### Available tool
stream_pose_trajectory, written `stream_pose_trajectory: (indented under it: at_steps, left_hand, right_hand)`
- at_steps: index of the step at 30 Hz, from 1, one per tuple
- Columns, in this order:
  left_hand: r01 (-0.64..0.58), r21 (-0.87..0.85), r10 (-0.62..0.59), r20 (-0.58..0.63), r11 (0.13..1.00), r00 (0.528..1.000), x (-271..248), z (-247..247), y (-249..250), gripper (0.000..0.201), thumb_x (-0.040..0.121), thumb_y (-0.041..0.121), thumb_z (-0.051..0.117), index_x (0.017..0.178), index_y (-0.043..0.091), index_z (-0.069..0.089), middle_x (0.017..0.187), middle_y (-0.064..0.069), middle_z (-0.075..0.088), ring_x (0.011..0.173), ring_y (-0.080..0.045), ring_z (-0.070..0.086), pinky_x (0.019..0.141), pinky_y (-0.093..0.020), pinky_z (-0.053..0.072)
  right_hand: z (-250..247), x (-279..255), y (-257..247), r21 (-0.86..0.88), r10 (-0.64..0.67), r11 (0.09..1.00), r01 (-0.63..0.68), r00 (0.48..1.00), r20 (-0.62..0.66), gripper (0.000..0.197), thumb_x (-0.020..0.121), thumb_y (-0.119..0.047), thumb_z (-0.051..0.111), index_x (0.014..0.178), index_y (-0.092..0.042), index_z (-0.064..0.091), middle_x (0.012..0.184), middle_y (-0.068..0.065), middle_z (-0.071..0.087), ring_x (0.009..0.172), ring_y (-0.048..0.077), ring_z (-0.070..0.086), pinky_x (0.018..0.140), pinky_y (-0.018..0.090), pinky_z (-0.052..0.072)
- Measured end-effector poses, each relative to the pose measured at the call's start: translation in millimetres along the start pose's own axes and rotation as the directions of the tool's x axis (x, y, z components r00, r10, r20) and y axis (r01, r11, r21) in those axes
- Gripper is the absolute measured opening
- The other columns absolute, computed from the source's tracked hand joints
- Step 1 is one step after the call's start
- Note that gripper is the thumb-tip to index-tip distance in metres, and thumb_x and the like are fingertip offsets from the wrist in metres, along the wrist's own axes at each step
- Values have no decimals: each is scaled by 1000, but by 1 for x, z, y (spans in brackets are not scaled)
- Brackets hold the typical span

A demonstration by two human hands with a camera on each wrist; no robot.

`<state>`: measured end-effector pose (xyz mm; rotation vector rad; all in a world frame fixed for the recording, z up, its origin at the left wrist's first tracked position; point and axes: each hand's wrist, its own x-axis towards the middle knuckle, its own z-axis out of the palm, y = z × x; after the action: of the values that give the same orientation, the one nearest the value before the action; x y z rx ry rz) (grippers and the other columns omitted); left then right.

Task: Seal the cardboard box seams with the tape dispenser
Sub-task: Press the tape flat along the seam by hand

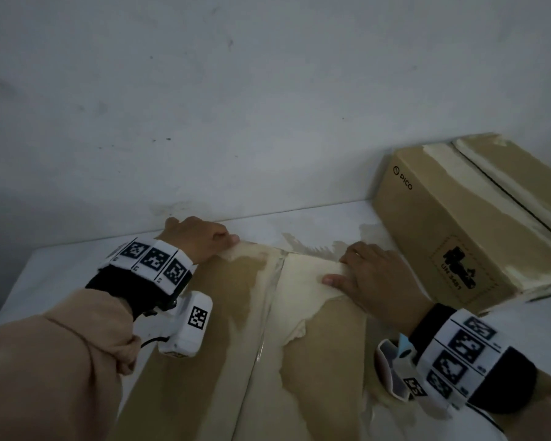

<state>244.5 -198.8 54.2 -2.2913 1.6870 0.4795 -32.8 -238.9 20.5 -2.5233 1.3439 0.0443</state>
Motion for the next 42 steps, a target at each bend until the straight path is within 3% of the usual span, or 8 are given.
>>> stream_pose_trajectory:
  at_steps: [10, 13, 16, 20, 29, 35, 39, 42]
  left_hand:
    - [74, 2, -74, 7, 997, 997, -7, 2, -5, 49, 89, 62, 30, 124, 36, 53, 147, -1, 32, 132, -26, 36, 106, -44, 25]
    - [60, -124, -55, 49, 990, 997, -6, 3, -6, 50, 90, 59, 32, 119, 28, 57, 131, -8, 49, 116, -28, 50, 101, -40, 38]
    - [20, -165, -8, 74, 986, 997, -4, 2, -4, 49, 95, 49, 33, 112, 12, 60, 116, -10, 61, 106, -25, 56, 91, -33, 42]
    - [-13, -228, 29, 68, 974, 997, -3, 0, -2, 44, 96, 41, 38, 108, 5, 61, 112, -13, 62, 99, -24, 56, 79, -27, 37]
    - [-69, -351, 96, 60, 934, 994, -1, 0, -2, 38, 95, 31, 45, 132, 23, 45, 125, -12, 58, 115, -25, 53, 99, -30, 38]
    - [-105, -426, 132, 32, 899, 991, -2, -1, 0, 40, 95, 21, 48, 134, 23, 44, 123, -11, 60, 116, -23, 53, 97, -26, 37]
    - [-159, -461, 171, -16, 873, 985, -4, 0, 5, 45, 93, 9, 49, 136, 22, 42, 117, -10, 63, 104, -15, 55, 91, -21, 37]
    - [-143, -460, 149, -24, 876, 989, -2, 2, 6, 37, 93, 6, 48, 128, 18, 52, 116, -10, 62, 106, -18, 56, 86, -17, 34]
  right_hand:
    - [4, -11, -3, -108, 123, 985, -131, 990, -75, 75, 85, -66, 19, 78, -8, 66, 79, 15, 57, 66, 31, 54, 55, 36, 49]
    - [5, -15, -4, -35, 139, 989, -143, 985, -102, 77, 85, -68, 11, 79, -11, 62, 75, 16, 55, 63, 30, 53, 52, 34, 42]
    - [7, -12, -9, 46, 124, 992, -121, 988, -90, 97, 72, -80, -11, 100, -13, 54, 97, 13, 56, 85, 30, 53, 67, 37, 39]
    - [2, -11, -12, 123, 127, 985, -120, 990, -55, 47, 94, -50, 32, 119, -12, 45, 120, 8, 51, 109, 24, 49, 91, 31, 37]
    - [-4, 0, -6, 294, 30, 955, -42, 999, 43, 52, 94, -42, 42, 138, -14, 37, 141, 7, 44, 129, 21, 39, 102, 25, 28]
    - [-3, 10, 7, 450, -19, 892, -42, 991, 130, 46, 91, -44, 47, 126, -15, 53, 100, -1, 61, 89, 12, 56, 74, 19, 41]
    - [-2, 14, 20, 601, -84, 796, -67, 972, 219, 47, 96, -39, 35, 139, -20, 35, 140, -6, 40, 123, 6, 36, 101, 19, 24]
    - [-2, 9, 18, 560, -185, 817, 142, 982, 21, 55, 94, -49, 35, 140, -19, 33, 148, -2, 32, 130, 4, 28, 104, 19, 23]
